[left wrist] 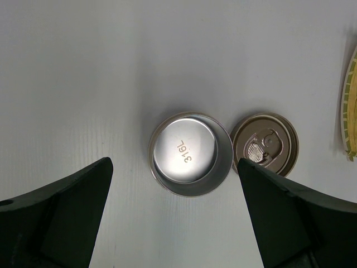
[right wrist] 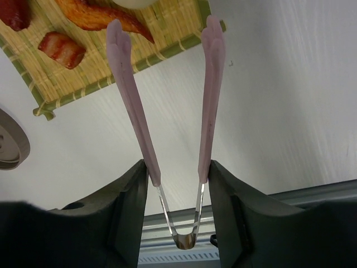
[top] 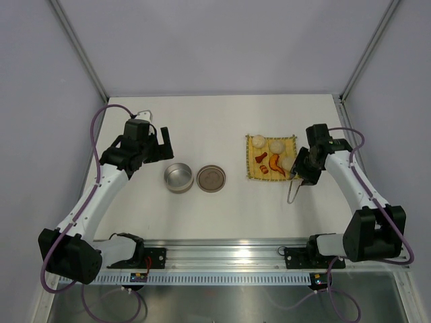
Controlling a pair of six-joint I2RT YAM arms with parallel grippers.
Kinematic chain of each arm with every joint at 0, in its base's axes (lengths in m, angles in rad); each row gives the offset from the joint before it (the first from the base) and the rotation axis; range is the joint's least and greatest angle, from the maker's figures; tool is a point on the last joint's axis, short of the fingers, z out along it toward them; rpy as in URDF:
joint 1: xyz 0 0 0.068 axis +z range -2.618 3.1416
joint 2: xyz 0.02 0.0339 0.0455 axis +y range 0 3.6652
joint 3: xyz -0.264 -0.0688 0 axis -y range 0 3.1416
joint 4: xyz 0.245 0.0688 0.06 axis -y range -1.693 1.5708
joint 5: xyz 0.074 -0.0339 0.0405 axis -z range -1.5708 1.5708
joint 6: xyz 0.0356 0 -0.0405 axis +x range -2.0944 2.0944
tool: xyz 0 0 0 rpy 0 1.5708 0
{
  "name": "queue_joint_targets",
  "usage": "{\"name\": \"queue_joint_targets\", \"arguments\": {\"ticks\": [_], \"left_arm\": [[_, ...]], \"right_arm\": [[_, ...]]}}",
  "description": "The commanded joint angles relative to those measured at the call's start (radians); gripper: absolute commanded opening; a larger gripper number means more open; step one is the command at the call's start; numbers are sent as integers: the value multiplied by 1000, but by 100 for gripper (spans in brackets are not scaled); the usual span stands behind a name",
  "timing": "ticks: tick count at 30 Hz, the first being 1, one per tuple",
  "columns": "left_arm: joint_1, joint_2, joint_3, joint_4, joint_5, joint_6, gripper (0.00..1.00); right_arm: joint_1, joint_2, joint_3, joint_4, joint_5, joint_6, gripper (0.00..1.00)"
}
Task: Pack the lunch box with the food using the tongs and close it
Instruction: Place the clamp at the center of the board.
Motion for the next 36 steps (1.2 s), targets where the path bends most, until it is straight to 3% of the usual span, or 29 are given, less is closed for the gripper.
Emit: {"name": "queue_joint_targets", "arguments": {"ticks": [1,12,21,33,36], "left_arm": [[-5,-5,-1,22,9,-4,99],[-7,-12,-5,20,18,-4,99],[-7,-12,-7,24,14,4,99],[-7,-11,-10,20,6,12,99],[-7,-11,-10,22,9,10,99]], "right_arm": [[15,-61,-79,63,21,150,52],[29,-78,-263,134,-4,311,52],[41,6,-326,204,40,327,56],[70,-9,-328,181,125,321,100],[90,-49,-331,160,145,342,99]]}}
